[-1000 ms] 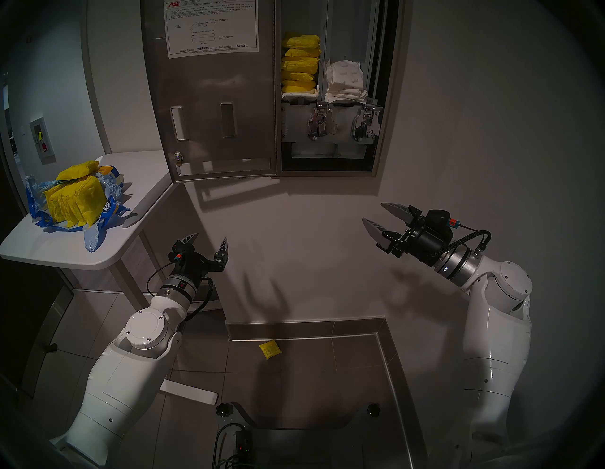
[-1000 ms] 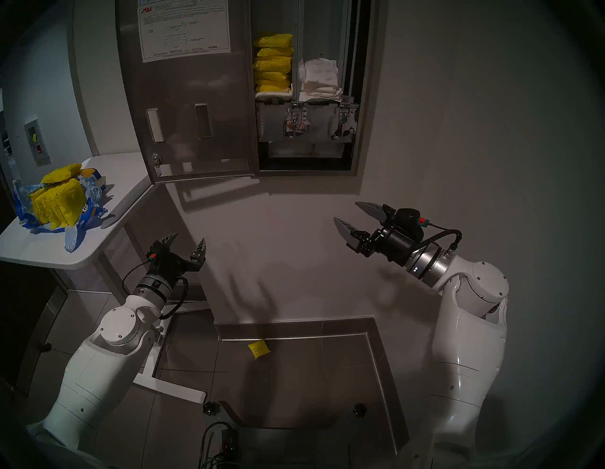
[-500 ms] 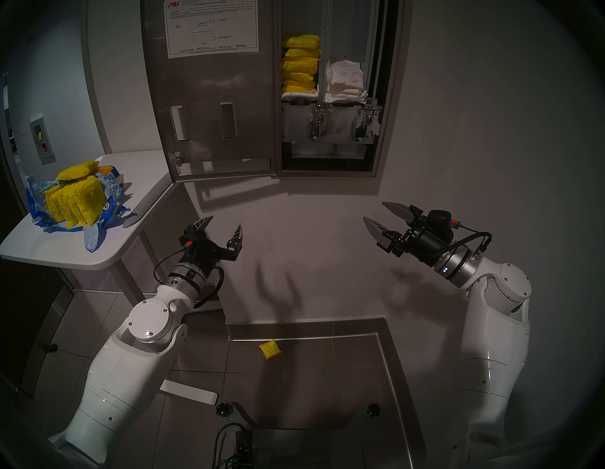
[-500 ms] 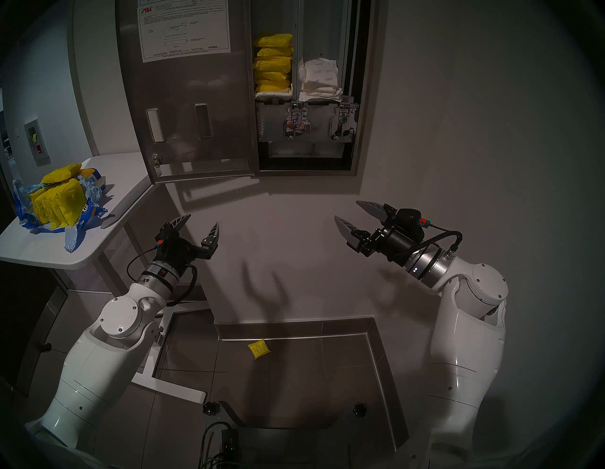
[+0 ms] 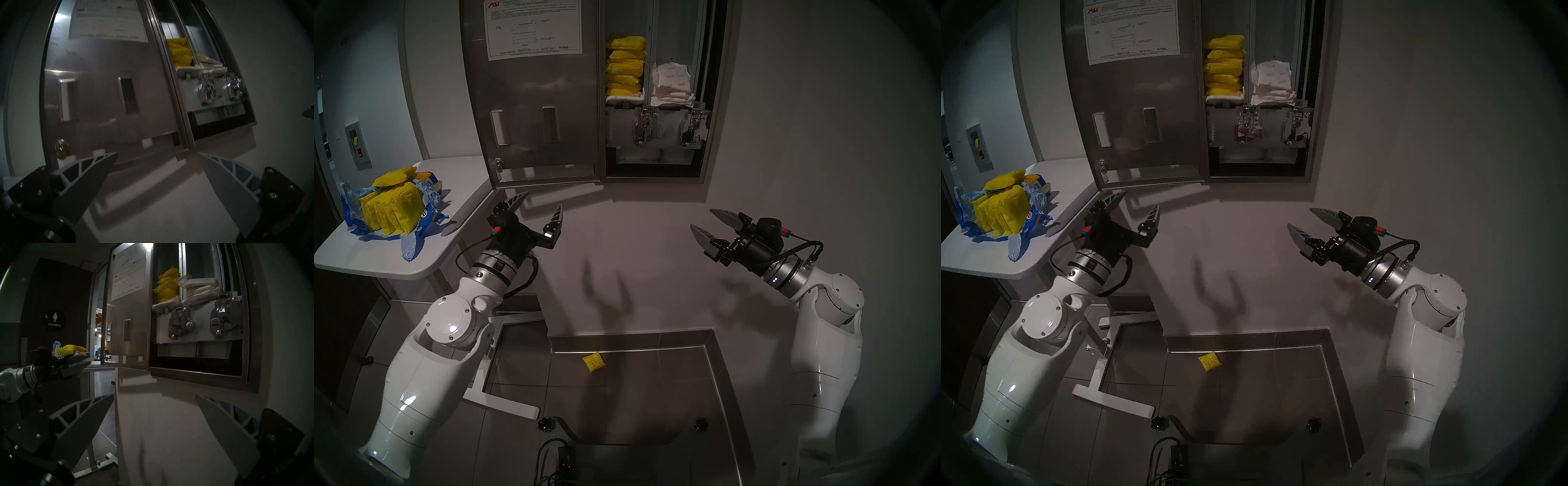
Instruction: Open the dispenser door, put the pads inside, close the door
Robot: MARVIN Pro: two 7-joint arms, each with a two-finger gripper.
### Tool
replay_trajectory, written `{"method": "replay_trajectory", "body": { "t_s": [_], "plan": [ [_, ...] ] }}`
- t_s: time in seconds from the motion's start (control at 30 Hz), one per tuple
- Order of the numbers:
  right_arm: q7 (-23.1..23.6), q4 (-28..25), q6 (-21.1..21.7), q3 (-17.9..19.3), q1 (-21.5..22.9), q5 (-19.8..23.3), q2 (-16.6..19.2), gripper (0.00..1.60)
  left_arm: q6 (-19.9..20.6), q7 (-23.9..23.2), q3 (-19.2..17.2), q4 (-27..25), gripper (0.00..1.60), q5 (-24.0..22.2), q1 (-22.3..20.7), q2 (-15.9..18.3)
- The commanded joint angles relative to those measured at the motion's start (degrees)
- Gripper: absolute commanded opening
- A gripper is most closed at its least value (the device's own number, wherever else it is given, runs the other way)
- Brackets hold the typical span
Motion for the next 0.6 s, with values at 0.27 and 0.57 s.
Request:
{"method": "replay_trajectory", "body": {
  "t_s": [0.27,0.57],
  "plan": [
    [0.14,-1.36,-0.08,-0.15,1.41,0.45,0.22,1.60,-0.60,2.46,-9.50,-11.77,1.60,-6.69,4.75,-0.74],
    [0.15,-1.39,-0.07,-0.16,1.42,0.48,0.25,1.60,6.79,8.25,-14.36,-18.05,1.60,-7.35,9.73,-2.21]
  ]
}}
